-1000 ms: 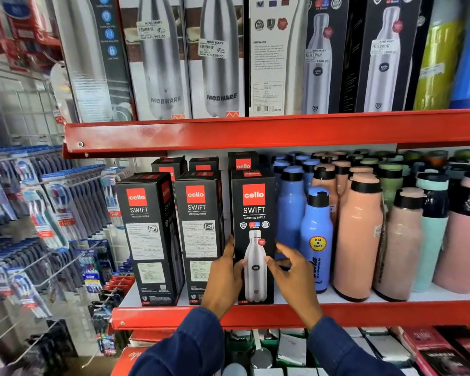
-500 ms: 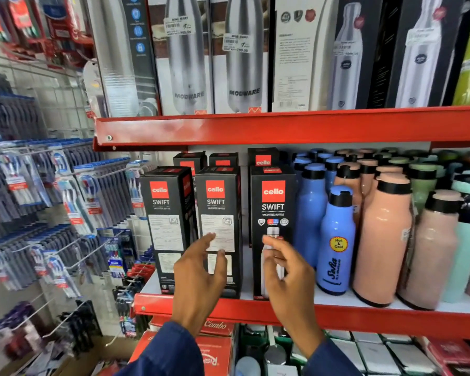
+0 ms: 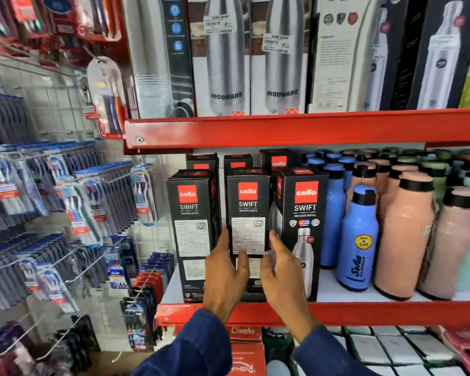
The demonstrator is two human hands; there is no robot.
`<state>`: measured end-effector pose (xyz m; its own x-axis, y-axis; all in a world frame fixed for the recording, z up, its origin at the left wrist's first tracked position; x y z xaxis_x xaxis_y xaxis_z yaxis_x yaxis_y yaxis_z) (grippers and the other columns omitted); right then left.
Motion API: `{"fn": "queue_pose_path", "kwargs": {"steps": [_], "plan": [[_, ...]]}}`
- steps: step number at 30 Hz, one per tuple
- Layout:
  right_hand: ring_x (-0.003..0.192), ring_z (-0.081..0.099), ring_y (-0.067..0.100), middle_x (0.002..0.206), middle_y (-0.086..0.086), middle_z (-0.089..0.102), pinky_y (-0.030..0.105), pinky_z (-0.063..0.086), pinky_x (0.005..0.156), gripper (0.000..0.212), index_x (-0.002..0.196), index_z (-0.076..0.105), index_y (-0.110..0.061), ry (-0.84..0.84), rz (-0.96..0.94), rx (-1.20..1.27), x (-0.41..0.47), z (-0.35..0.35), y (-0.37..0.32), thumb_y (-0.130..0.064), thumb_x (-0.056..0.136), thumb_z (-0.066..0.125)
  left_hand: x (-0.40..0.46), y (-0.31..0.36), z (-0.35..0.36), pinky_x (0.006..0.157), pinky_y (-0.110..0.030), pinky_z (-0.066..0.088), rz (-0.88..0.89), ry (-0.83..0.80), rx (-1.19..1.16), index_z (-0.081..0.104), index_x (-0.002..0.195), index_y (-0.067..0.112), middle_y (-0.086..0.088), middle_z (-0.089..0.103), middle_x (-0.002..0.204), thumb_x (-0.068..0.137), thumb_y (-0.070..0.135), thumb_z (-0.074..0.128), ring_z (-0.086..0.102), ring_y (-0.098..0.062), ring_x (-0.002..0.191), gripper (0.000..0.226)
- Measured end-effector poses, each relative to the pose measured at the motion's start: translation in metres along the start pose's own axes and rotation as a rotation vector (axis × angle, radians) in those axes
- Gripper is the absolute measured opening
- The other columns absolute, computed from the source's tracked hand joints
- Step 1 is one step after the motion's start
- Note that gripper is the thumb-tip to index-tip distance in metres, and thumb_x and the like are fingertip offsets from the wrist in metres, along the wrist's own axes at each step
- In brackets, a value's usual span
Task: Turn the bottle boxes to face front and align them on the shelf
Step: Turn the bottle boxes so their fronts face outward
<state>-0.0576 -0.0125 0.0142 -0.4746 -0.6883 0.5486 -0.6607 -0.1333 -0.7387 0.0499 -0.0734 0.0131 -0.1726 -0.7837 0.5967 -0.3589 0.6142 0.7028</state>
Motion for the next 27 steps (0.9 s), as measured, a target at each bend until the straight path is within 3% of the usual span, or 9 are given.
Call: {"fn": "queue_pose_path", "kwargs": {"steps": [3, 4, 9, 12, 16, 20, 23, 25, 27], "plan": [[0.107, 0.063, 0.016, 0.125, 0.008, 0.065, 0.03, 0.053, 0.094, 0.046, 0.139, 0.045, -0.018, 0.078, 0.004, 0.011, -0.001, 0.004, -0.002, -0.008, 0.094, 0.046, 0.003, -0.008, -0.001, 0.096, -0.021, 0.05, -0.002, -0.014, -0.046, 0.047, 0.144, 0.013, -0.004, 0.069, 0.13, 0.089, 0.017, 0.064, 0.068, -0.018, 0.113, 0.058], [0.109, 0.063, 0.014, 0.125, 0.006, 0.065, 0.032, 0.052, 0.096, 0.044, 0.136, 0.048, -0.018, 0.112, -0.005, 0.019, -0.003, 0.004, -0.003, -0.006, 0.094, 0.047, 0.004, -0.01, -0.002, 0.098, -0.021, 0.049, 0.004, -0.016, -0.069, 0.047, 0.145, 0.014, -0.002, 0.068, 0.131, 0.087, 0.018, 0.067, 0.067, -0.016, 0.114, 0.061], [0.101, 0.065, 0.001, 0.11, -0.005, 0.07, 0.02, 0.053, 0.087, 0.036, 0.124, 0.059, -0.023, 0.254, -0.048, 0.098, -0.01, -0.004, -0.014, -0.005, 0.094, 0.049, 0.002, -0.014, -0.011, 0.11, -0.028, 0.046, 0.033, 0.0, -0.196, 0.041, 0.148, 0.022, 0.005, 0.059, 0.142, 0.076, 0.034, 0.078, 0.055, -0.001, 0.127, 0.082], [0.095, 0.067, 0.007, 0.103, -0.008, 0.069, 0.019, 0.054, 0.083, 0.036, 0.122, 0.059, -0.028, 0.266, -0.061, 0.156, -0.015, -0.006, -0.022, -0.007, 0.095, 0.049, -0.001, -0.015, -0.015, 0.112, -0.039, 0.046, 0.023, 0.014, -0.258, 0.038, 0.15, 0.025, 0.005, 0.053, 0.149, 0.067, 0.048, 0.083, 0.05, -0.003, 0.135, 0.097], [0.093, 0.066, 0.015, 0.098, -0.004, 0.068, 0.018, 0.053, 0.078, 0.035, 0.124, 0.06, -0.027, 0.199, -0.105, 0.24, -0.023, -0.016, -0.034, -0.009, 0.096, 0.047, -0.005, -0.006, -0.024, 0.11, -0.04, 0.048, 0.048, 0.052, -0.284, 0.036, 0.15, 0.028, 0.008, 0.052, 0.148, 0.058, 0.052, 0.09, 0.05, -0.005, 0.135, 0.11], [0.096, 0.065, 0.013, 0.099, -0.009, 0.068, 0.016, 0.051, 0.079, 0.034, 0.121, 0.062, -0.027, 0.127, -0.185, 0.235, -0.022, -0.032, -0.045, -0.01, 0.096, 0.049, -0.004, 0.0, -0.036, 0.108, -0.041, 0.05, 0.049, 0.102, -0.334, 0.041, 0.147, 0.027, 0.008, 0.058, 0.14, 0.055, 0.043, 0.09, 0.056, -0.007, 0.128, 0.105], [0.106, 0.06, 0.007, 0.114, -0.013, 0.064, 0.013, 0.049, 0.081, 0.033, 0.121, 0.061, -0.03, 0.185, -0.182, 0.213, -0.017, -0.047, -0.038, -0.015, 0.092, 0.058, -0.001, -0.005, -0.047, 0.11, -0.044, 0.048, 0.037, 0.074, -0.423, 0.045, 0.144, 0.027, 0.007, 0.061, 0.138, 0.055, 0.032, 0.089, 0.058, -0.012, 0.127, 0.1], [0.115, 0.056, 0.001, 0.125, -0.021, 0.059, 0.017, 0.049, 0.086, 0.044, 0.13, 0.053, -0.034, 0.08, -0.119, 0.222, -0.013, -0.054, -0.03, -0.026, 0.088, 0.065, 0.0, -0.006, -0.054, 0.111, -0.041, 0.047, 0.033, 0.031, -0.509, 0.047, 0.143, 0.021, 0.005, 0.063, 0.136, 0.055, 0.02, 0.087, 0.059, -0.012, 0.126, 0.097], [0.112, 0.055, -0.01, 0.114, -0.037, 0.061, 0.013, 0.049, 0.083, 0.048, 0.127, 0.051, -0.045, -0.075, -0.053, 0.251, -0.01, -0.052, -0.028, -0.029, 0.085, 0.068, 0.0, -0.004, -0.056, 0.109, -0.032, 0.048, 0.031, -0.041, -0.587, 0.048, 0.142, 0.015, 0.006, 0.065, 0.134, 0.059, 0.005, 0.083, 0.06, -0.01, 0.126, 0.091]]}}
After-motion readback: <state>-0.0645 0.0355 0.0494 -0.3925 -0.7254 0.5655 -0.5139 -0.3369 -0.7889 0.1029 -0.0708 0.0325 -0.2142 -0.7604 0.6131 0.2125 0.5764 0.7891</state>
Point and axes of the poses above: each hand's wrist, its own x-axis towards the middle knuckle, its own z-axis out of the palm, y = z × x, the point moved 2 cm from there along x, towards the middle knuckle
